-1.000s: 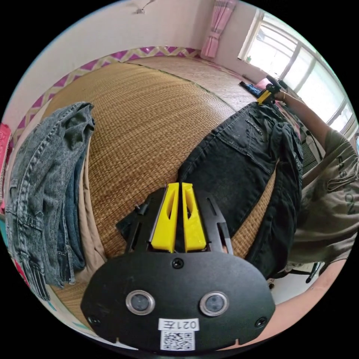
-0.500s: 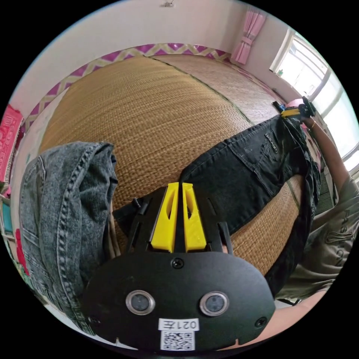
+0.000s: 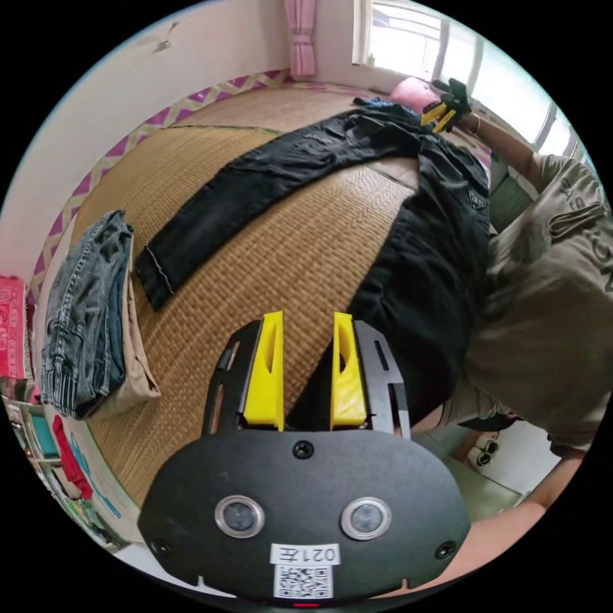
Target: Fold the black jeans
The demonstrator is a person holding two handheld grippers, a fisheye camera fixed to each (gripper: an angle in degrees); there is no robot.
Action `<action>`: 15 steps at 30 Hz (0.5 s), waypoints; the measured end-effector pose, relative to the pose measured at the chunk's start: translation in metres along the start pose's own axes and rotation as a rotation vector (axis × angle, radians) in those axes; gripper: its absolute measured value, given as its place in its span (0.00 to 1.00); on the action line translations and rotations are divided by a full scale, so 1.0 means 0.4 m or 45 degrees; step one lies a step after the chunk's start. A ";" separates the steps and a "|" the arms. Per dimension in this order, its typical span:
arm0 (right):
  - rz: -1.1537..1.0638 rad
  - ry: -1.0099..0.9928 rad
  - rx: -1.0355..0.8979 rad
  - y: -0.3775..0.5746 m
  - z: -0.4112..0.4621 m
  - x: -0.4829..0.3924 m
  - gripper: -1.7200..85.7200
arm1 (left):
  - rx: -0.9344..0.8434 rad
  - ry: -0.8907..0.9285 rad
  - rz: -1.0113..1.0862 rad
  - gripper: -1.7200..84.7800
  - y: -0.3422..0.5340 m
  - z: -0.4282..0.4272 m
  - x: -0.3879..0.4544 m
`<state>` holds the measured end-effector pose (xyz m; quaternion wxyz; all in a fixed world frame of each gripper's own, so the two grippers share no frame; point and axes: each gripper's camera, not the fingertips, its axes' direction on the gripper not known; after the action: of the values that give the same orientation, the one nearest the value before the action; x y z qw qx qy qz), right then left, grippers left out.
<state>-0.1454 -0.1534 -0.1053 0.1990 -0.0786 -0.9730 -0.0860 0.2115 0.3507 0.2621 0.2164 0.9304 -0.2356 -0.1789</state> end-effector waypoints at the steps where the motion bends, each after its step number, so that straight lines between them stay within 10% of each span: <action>1: -0.044 -0.025 -0.035 -0.022 0.025 -0.035 0.12 | -0.055 0.016 0.000 0.14 0.003 0.020 0.007; 15: -0.097 0.174 -0.213 -0.141 0.118 -0.132 0.01 | 0.033 0.048 -0.226 0.01 0.023 -0.012 -0.107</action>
<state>-0.1257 -0.2050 -0.1769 0.2543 -0.0518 -0.9489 -0.1797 0.1748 0.3670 0.2804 0.1921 0.9535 -0.1503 -0.1770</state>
